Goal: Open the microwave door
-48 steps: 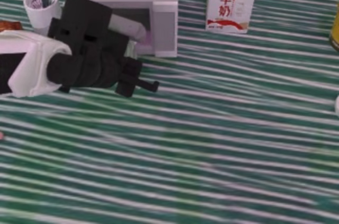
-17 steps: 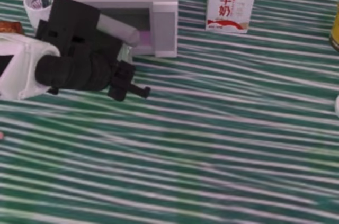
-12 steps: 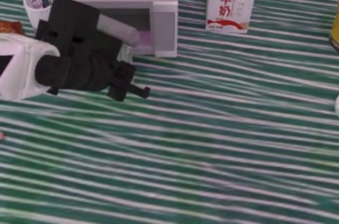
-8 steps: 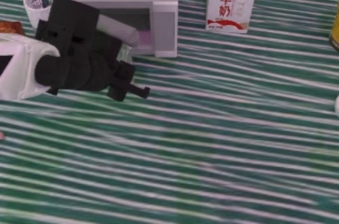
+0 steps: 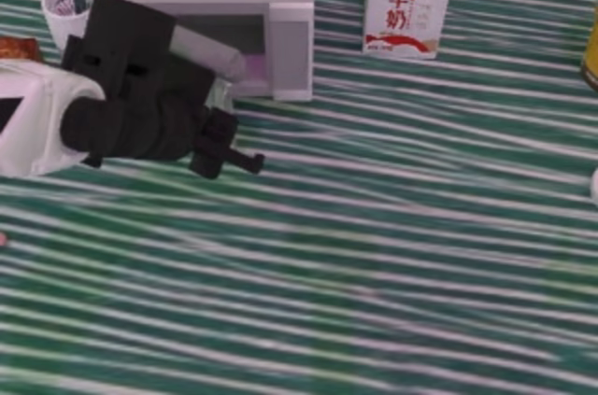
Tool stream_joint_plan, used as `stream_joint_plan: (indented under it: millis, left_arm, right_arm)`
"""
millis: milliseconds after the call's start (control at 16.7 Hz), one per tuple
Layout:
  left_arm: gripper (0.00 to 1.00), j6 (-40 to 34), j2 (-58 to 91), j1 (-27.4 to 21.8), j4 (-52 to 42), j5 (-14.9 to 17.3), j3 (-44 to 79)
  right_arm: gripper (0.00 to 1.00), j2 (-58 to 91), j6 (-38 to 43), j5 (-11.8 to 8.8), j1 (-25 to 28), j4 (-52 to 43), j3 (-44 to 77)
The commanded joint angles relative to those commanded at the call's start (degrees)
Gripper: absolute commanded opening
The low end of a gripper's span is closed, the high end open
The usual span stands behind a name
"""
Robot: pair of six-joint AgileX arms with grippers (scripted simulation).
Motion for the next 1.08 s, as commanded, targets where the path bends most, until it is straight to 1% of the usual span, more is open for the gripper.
stream_joint_plan:
  millis: [300,480,780,1080]
  left_arm:
    - [0.0,0.0,0.0,0.0,0.0,0.0,0.0]
    - [0.0,0.5,0.0,0.0,-0.3,1.0,-0.3]
    - [0.0,5.1,-1.6,2.3,-0.8,4.3,-1.4]
    - [0.0,5.6,-1.6,2.5,-1.0,4.6,-1.6]
  right_arm:
    - [1.0,0.0,0.0,0.0,0.0,0.0,0.0]
    - [1.0,0.0,0.0,0.0,0.0,0.0,0.0]
    - [1.0,0.0,0.0,0.0,0.0,0.0,0.0]
    - [1.0,0.0,0.0,0.0,0.0,0.0,0.0]
